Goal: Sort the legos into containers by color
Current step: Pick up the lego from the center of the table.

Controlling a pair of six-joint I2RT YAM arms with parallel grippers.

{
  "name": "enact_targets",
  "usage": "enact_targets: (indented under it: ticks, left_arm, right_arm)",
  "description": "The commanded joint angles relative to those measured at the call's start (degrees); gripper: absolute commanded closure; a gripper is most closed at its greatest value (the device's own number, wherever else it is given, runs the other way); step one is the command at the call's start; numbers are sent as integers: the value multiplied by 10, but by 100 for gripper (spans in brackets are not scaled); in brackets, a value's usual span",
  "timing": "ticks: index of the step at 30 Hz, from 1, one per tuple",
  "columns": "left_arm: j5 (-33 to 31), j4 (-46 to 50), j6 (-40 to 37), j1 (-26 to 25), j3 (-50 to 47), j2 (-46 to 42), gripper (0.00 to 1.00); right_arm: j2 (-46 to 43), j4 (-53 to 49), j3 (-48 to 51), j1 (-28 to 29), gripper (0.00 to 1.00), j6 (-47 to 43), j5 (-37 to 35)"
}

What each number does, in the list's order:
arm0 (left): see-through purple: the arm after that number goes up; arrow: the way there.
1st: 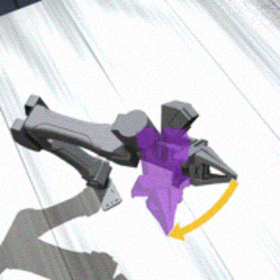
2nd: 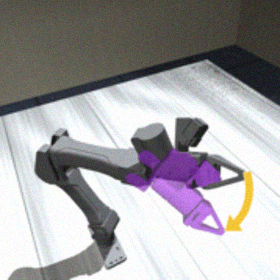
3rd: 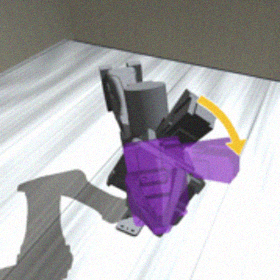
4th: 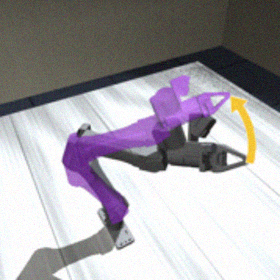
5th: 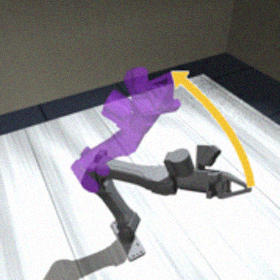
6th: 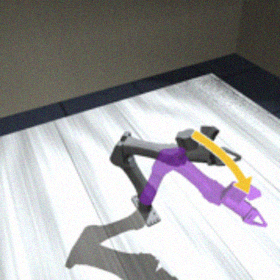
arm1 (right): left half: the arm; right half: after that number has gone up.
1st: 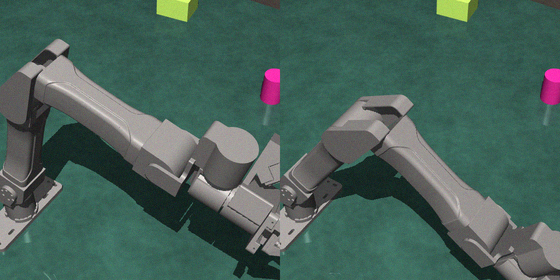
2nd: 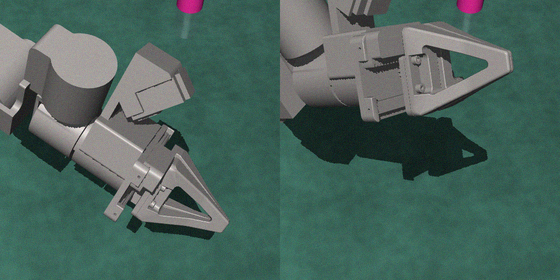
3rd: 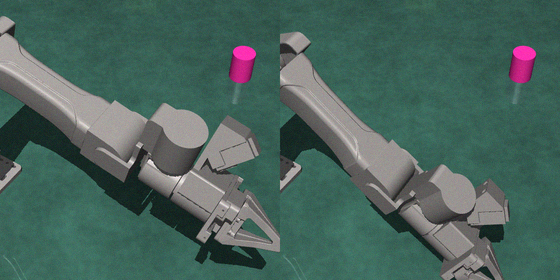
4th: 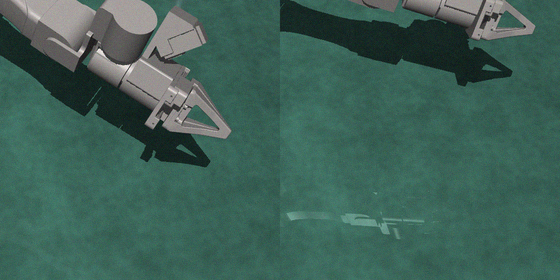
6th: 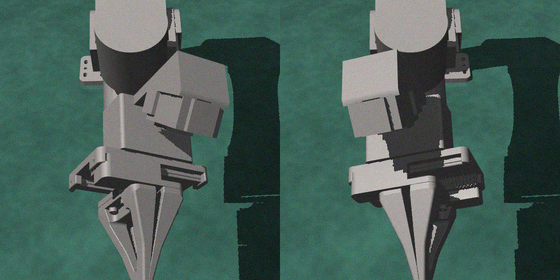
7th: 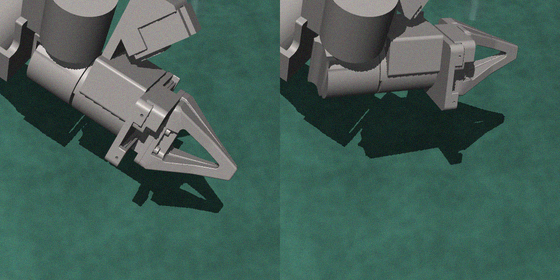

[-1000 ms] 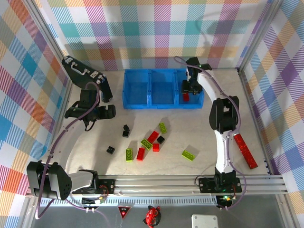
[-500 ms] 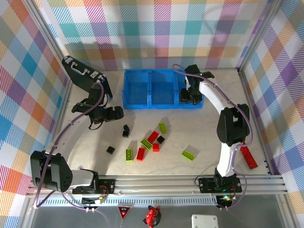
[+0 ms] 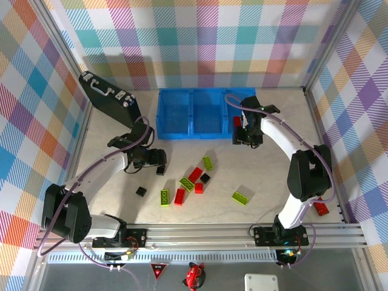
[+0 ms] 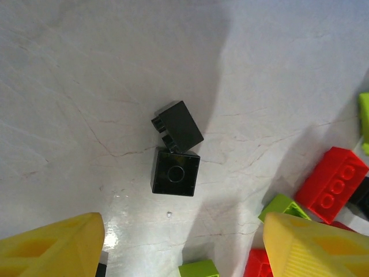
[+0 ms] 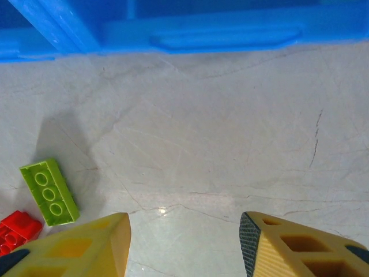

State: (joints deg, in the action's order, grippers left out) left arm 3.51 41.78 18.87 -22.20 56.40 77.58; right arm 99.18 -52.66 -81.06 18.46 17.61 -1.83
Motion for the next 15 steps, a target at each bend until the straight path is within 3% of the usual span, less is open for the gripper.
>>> enact_targets:
  ticks: [1,7,15]
  left_arm:
    - [-22,-4,-6,-14,-11,16,28]
    - [-26,-14,-21,-29,-15,56,28]
    - [-33,-31,-31,-47,-8,107,35]
  right_arm:
    - [-26,12,16,5,46,9,10]
    - [-31,16,34,5,46,9,14]
    - [-38,17,46,5,46,12,15]
